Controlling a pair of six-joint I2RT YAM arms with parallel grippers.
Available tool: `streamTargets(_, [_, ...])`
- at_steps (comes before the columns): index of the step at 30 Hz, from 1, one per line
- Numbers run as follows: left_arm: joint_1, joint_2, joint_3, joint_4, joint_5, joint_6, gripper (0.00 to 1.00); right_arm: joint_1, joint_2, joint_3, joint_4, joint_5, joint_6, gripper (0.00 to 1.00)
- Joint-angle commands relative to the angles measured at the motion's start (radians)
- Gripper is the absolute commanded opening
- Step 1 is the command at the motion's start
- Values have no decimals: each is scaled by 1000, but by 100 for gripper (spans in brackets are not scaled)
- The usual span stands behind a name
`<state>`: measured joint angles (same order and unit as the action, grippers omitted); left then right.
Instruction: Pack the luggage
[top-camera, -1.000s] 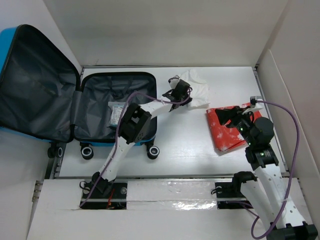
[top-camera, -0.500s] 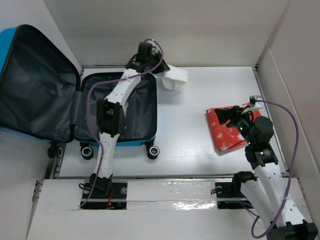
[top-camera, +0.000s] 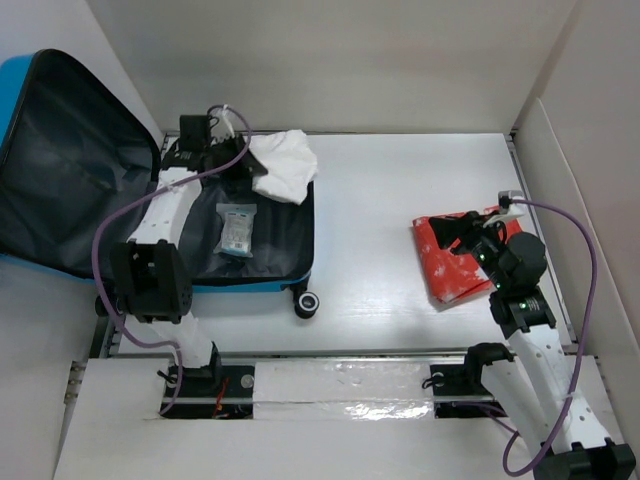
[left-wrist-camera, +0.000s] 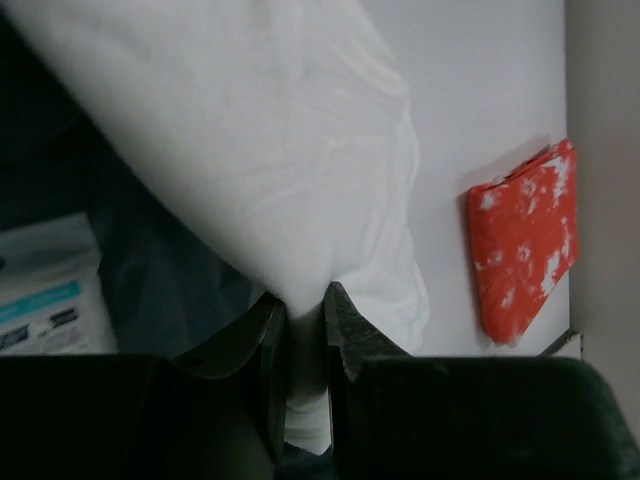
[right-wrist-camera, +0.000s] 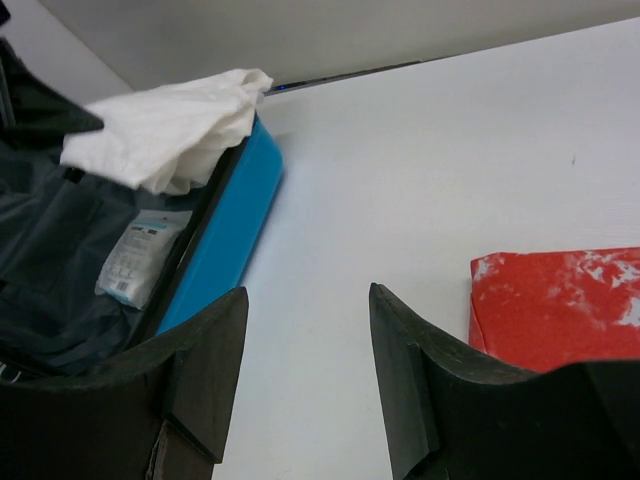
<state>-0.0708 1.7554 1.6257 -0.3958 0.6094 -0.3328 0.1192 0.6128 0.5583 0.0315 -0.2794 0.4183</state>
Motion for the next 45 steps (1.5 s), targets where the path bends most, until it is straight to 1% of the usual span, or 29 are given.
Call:
streamTargets(1, [97, -112, -198, 61, 10, 43, 0, 7, -10, -6, 62, -27, -13, 57])
streamTargets(3, [163, -145, -292, 107, -3, 25, 0, 7, -15, 0, 47, -27, -24, 58])
streamTargets(6, [203, -178, -473, 199, -1, -23, 0, 7, -25, -4, 42, -24, -39, 58])
streamTargets(7, [212, -194, -560, 236, 7, -66, 0, 7, -24, -6, 45, -14, -36, 58])
streamTargets(10, [212, -257, -656, 290, -68, -97, 0, 7, -19, -9, 51, -15, -30, 58])
streamTargets(15, [232, -318, -701, 267, -167, -126, 0, 7, -30, -3, 34, -12, -38, 58])
streamTargets(16, [232, -326, -707, 256, -224, -127, 0, 7, -31, -3, 34, -14, -39, 58])
streamTargets(17, [232, -339, -705, 224, -252, -126, 5, 7, -33, -1, 33, -14, -41, 58])
streamTargets(18, [232, -347, -705, 210, -279, -126, 29, 7, -38, -1, 27, -11, -42, 58])
streamTargets(20, [232, -376, -713, 199, -347, -129, 51, 7, -42, -1, 24, 2, -46, 58])
streamTargets(21, [232, -425, -716, 204, -368, -143, 57, 7, -44, -1, 24, 3, -47, 48])
streamTargets(22, [232, -454, -714, 212, -379, -155, 64, 7, -42, -3, 25, 2, -49, 33])
streamTargets(23, [232, -483, -708, 234, -381, -164, 65, 7, -41, -3, 27, 3, -50, 19])
streamTargets(24, [232, -543, -701, 254, -363, -176, 65, 7, -39, -3, 22, 5, -50, 0])
streamTargets(26, [201, -589, -672, 317, -305, -222, 64, 7, -39, 2, 8, 28, -56, 0])
streamTargets(27, [137, -612, -647, 321, -300, -230, 56, 7, -41, 0, -2, 61, -59, 0])
streamTargets(30, [-25, -632, -580, 354, -339, -227, 23, 7, -32, -12, -4, 150, -36, 0])
streamTargets(31, [-147, -632, -573, 374, -349, -230, 3, 7, -22, -17, -5, 207, -33, 0])
streamTargets(33, [-277, -614, -573, 438, -394, -236, 0, 7, 25, -17, -21, 271, -12, 0])
streamTargets(34, [-423, -600, -581, 471, -413, -239, 0, 7, 42, -15, -28, 374, 2, 0])
streamTargets(35, [-505, -579, -583, 533, -480, -241, 0, 7, 57, -15, -28, 423, 14, 0])
streamTargets(37, [-662, -467, -575, 604, -543, -239, 0, -33, 85, -14, -83, 547, 57, 0])
streamTargets(38, [-799, -412, -531, 626, -618, -232, 0, -56, 88, -6, -99, 574, 72, 0])
streamTargets(39, [-849, -308, -499, 629, -672, -209, 0, -114, 85, -5, -125, 598, 89, 0])
streamTargets(41, [-908, -213, -427, 652, -695, -201, 0, -179, 77, -6, -145, 629, 103, 0])
streamTargets(42, [-908, -132, -409, 669, -654, -222, 19, -212, 74, -11, -174, 646, 137, 20])
streamTargets(43, [-919, -94, -385, 684, -620, -233, 27, -267, 68, -17, -188, 684, 157, 35])
streamTargets(44, [-919, -59, -377, 713, -546, -244, 33, -286, 64, -27, -192, 703, 175, 50])
streamTargets(45, [-935, -9, -368, 724, -539, -248, 40, -299, 62, -56, -203, 716, 225, 75])
